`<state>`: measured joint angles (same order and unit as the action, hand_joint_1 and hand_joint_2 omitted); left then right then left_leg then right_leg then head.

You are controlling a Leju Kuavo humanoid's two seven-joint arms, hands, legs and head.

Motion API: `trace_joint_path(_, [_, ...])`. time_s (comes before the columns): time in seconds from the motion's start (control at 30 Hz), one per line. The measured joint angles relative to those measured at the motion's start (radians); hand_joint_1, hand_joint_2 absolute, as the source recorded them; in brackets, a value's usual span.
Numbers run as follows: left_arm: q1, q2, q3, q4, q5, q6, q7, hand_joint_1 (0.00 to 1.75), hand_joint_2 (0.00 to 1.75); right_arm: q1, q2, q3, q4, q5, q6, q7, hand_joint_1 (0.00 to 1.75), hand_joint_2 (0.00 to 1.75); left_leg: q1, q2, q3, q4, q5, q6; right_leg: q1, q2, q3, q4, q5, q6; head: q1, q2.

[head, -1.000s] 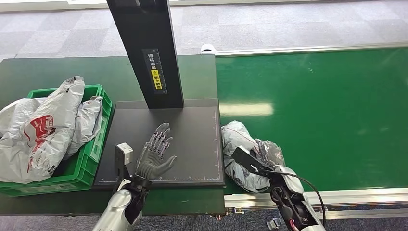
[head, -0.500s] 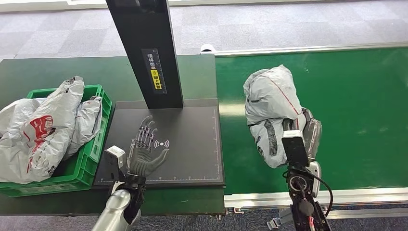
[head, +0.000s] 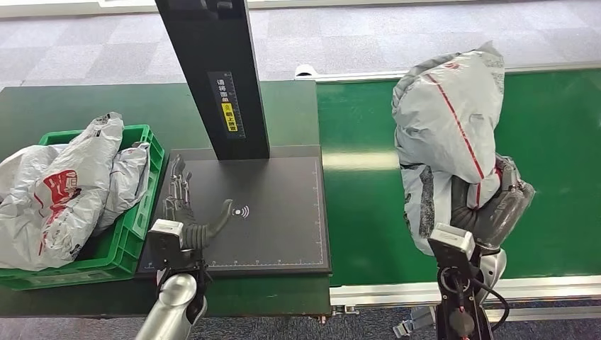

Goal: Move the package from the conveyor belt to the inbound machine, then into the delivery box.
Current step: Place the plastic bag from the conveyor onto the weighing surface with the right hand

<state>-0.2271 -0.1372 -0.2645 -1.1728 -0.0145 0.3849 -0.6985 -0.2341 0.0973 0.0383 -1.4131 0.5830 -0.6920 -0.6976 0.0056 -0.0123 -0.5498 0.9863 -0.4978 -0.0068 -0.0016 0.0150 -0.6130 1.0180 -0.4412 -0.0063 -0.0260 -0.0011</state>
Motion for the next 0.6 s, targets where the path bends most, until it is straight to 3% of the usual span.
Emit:
trace_joint_path(0.23, [-0.001, 0.01, -0.009, -0.093, -0.003, 0.077, -0.003, 0.0, 1.75, 0.029, 0.003, 0.099, -0.014, 0.165, 0.0, -0.001, 1.75, 1.75, 0.0, 0.0, 0.0, 0.0, 0.0, 0.0, 0.0, 0.0, 0.0, 0.0, 0.0, 0.0, 0.0, 0.0])
trace_joint_path(0.6, [-0.001, 0.023, -0.009, -0.132, 0.002, 0.08, -0.003, 0.0, 1.75, 0.036, -0.001, 0.146, -0.004, 0.176, 0.0, -0.001, 1.75, 1.75, 0.0, 0.0, 0.0, 0.0, 0.0, 0.0, 0.0, 0.0, 0.0, 0.0, 0.0, 0.0, 0.0, 0.0])
